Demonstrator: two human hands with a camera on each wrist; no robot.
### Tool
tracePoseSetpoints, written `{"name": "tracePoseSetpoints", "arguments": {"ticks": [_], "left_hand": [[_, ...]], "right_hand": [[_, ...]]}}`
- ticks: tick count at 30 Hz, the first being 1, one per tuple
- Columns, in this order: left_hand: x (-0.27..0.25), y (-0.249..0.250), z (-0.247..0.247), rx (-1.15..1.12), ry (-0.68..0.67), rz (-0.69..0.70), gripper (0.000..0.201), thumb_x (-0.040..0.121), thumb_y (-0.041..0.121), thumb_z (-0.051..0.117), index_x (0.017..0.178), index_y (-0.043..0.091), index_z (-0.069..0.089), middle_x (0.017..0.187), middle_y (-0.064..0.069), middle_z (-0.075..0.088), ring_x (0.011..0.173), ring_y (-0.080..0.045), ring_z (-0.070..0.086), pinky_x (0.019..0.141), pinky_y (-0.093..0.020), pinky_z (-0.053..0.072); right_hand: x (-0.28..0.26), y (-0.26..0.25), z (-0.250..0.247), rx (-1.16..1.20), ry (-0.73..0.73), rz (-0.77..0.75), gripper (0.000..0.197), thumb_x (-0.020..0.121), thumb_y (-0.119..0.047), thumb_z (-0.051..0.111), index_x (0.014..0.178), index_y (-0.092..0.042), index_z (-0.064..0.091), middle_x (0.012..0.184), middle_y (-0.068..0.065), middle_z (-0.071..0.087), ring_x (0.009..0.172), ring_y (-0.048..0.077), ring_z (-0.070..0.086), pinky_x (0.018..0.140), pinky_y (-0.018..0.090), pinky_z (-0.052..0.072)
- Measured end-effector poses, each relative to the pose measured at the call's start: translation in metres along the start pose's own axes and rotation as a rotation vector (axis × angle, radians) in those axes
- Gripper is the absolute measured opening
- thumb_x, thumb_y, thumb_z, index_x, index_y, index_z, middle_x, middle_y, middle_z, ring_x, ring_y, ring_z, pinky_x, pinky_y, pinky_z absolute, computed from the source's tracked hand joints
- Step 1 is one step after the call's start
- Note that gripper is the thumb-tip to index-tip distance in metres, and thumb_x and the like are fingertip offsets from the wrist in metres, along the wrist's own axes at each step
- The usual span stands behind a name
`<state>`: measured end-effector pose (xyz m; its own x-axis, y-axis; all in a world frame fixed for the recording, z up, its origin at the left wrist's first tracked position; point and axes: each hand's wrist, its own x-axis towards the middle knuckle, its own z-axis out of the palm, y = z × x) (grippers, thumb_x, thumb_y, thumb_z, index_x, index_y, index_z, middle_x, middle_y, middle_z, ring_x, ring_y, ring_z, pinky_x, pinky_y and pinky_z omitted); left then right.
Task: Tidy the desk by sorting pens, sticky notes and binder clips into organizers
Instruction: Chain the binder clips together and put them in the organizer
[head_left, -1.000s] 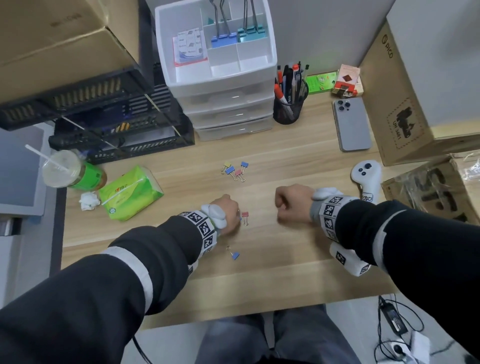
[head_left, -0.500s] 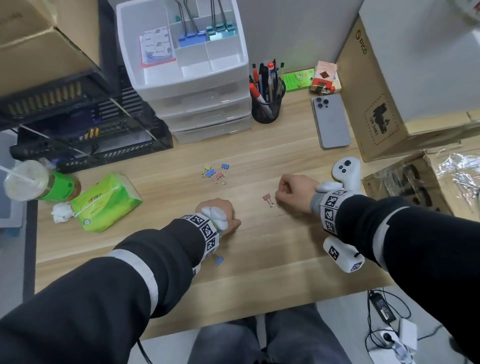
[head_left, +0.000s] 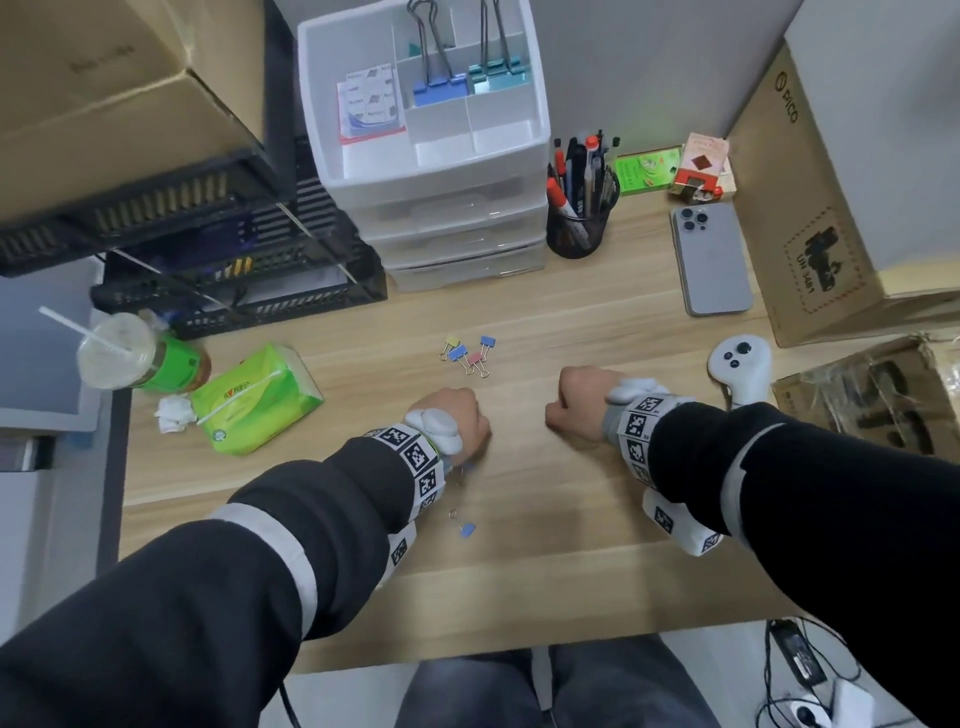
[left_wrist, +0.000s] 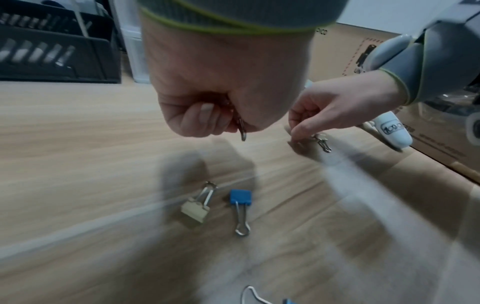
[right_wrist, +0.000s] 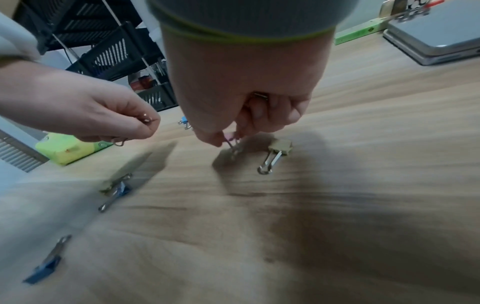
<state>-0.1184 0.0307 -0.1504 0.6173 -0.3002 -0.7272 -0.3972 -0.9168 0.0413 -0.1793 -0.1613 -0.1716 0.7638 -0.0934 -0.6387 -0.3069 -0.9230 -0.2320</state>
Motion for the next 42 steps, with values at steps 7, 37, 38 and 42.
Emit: {"name": "tracePoseSetpoints", "arguments": {"ticks": [7,37,38,42], "left_hand": [[0.004,-0.032,-0.012,-0.016,0.083,-0.086,0.023,0.1,0.012,0.046,0.115,0.003,0.061,0.099,-0.006,0.062,0.081,-0.024,0.056,0.071,-0.029,0.04],[0.006,-0.098,0.005,-0.256,0.108,-0.003,0.026,0.092,0.007,0.042,0.104,0.012,0.065,0.106,-0.009,0.07,0.095,-0.03,0.065,0.08,-0.034,0.052],[0.006,-0.099,0.006,-0.252,0.106,-0.001,0.026,0.092,0.007,0.043,0.104,0.012,0.065,0.106,-0.009,0.07,0.095,-0.03,0.065,0.08,-0.034,0.052],[0.005,-0.104,0.01,-0.234,0.082,0.007,0.026,0.092,0.009,0.043,0.104,0.012,0.066,0.107,-0.009,0.07,0.095,-0.03,0.065,0.081,-0.035,0.054]], "right_hand": [[0.011,-0.03,-0.027,0.949,-0.18,0.109,0.023,0.092,-0.024,0.048,0.074,-0.011,0.05,0.061,0.008,0.054,0.04,0.017,0.043,0.043,0.02,0.028],[0.083,-0.074,-0.013,0.202,0.086,-0.223,0.026,0.077,-0.029,0.074,0.101,-0.026,0.063,0.081,-0.007,0.062,0.079,0.021,0.062,0.071,0.03,0.049],[0.083,-0.074,-0.01,0.188,0.101,-0.23,0.023,0.079,-0.027,0.073,0.099,-0.026,0.062,0.081,-0.007,0.062,0.079,0.021,0.062,0.069,0.03,0.048],[0.082,-0.077,-0.003,0.163,0.123,-0.237,0.006,0.083,-0.022,0.066,0.087,-0.021,0.061,0.084,-0.005,0.066,0.08,0.023,0.065,0.064,0.028,0.045]]}}
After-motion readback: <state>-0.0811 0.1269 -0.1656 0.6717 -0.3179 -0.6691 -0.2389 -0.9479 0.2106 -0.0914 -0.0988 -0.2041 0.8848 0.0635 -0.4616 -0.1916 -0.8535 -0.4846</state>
